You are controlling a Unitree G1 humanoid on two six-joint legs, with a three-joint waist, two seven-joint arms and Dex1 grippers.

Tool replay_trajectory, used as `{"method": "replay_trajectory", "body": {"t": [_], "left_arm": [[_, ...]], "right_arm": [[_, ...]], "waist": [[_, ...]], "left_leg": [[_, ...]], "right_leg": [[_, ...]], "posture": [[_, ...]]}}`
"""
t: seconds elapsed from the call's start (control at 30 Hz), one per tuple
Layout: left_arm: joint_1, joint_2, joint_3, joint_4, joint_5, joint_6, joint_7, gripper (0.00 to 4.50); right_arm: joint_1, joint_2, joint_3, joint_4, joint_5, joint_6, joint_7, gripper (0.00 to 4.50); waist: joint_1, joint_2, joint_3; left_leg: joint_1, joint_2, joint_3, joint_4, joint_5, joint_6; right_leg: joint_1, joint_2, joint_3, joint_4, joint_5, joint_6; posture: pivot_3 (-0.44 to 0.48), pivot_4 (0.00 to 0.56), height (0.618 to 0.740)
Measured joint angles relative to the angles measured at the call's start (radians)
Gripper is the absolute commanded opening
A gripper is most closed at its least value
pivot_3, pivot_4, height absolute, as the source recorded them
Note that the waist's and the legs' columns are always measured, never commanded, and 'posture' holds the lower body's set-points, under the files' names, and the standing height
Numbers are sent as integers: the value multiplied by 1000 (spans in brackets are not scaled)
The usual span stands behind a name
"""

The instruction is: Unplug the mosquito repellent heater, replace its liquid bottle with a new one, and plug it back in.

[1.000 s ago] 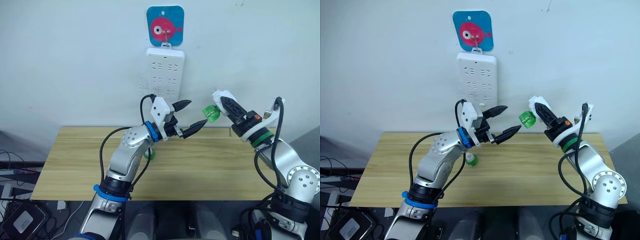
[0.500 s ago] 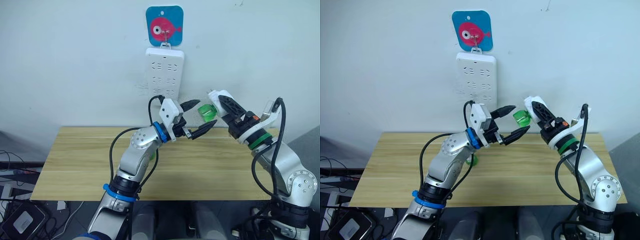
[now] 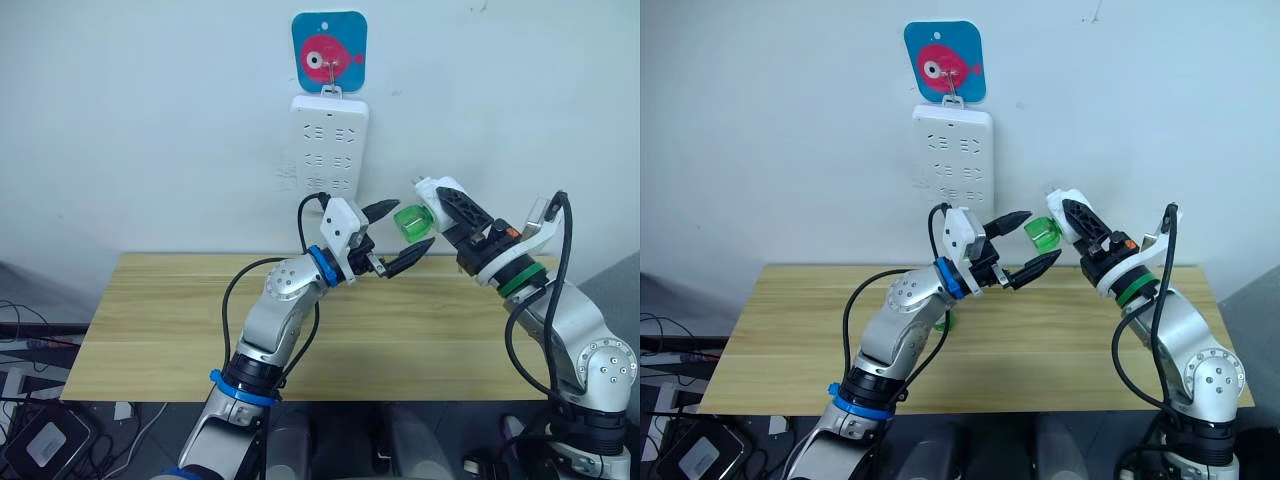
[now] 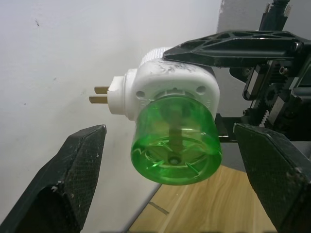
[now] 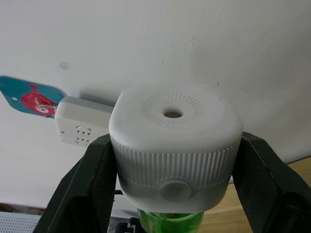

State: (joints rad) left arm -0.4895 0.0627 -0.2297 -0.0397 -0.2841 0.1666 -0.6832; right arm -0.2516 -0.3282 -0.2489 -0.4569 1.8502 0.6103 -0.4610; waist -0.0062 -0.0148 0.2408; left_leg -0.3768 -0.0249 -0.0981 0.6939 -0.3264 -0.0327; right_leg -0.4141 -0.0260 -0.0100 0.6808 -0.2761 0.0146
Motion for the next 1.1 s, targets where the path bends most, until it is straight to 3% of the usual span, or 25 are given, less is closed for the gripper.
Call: {"method": "replay_trajectory", "body": {"t": [0.17,0.43,0.57,0.6,0.7,0.83,1.1], "left_arm": [[0,-10,-3,5,8,-8,10,2310],[3,-11,-6,10,10,-15,5,2283],[4,9,-8,10,22,-20,3,2283],[4,14,-6,10,23,-20,-1,2283],[1,52,-1,12,21,-28,-34,2283],[-20,156,2,27,23,-89,-157,2283],[8,230,-9,28,15,-133,-290,2283]], "right_arm": [[4,-14,3,0,10,-25,0,2950],[19,-29,19,-10,13,-46,3,2950],[27,-56,36,-11,18,-35,21,4269],[26,-58,40,-11,20,-32,25,4454],[19,-115,43,11,51,8,57,4454],[-18,-329,32,146,94,220,239,4454],[-131,-536,60,473,96,622,582,4454]], "waist": [[0,0,0],[0,0,0],[-1,0,0],[-1,0,0],[0,0,0],[2,0,0],[7,0,0]], "left_leg": [[0,0,0,0,0,0],[0,0,0,0,0,0],[0,0,0,0,0,0],[0,0,0,0,0,0],[0,0,0,1,0,0],[0,0,1,1,0,1],[-1,0,0,1,-2,4]], "right_leg": [[0,0,0,0,0,0],[0,0,0,0,0,0],[0,0,0,0,0,0],[0,0,0,0,0,0],[0,0,0,0,0,0],[0,0,0,-1,0,0],[0,0,0,-1,0,-1]], "posture": [[2,223,740],[5,222,740],[7,220,740],[7,220,740],[9,216,740],[16,214,740],[40,209,740]]}}
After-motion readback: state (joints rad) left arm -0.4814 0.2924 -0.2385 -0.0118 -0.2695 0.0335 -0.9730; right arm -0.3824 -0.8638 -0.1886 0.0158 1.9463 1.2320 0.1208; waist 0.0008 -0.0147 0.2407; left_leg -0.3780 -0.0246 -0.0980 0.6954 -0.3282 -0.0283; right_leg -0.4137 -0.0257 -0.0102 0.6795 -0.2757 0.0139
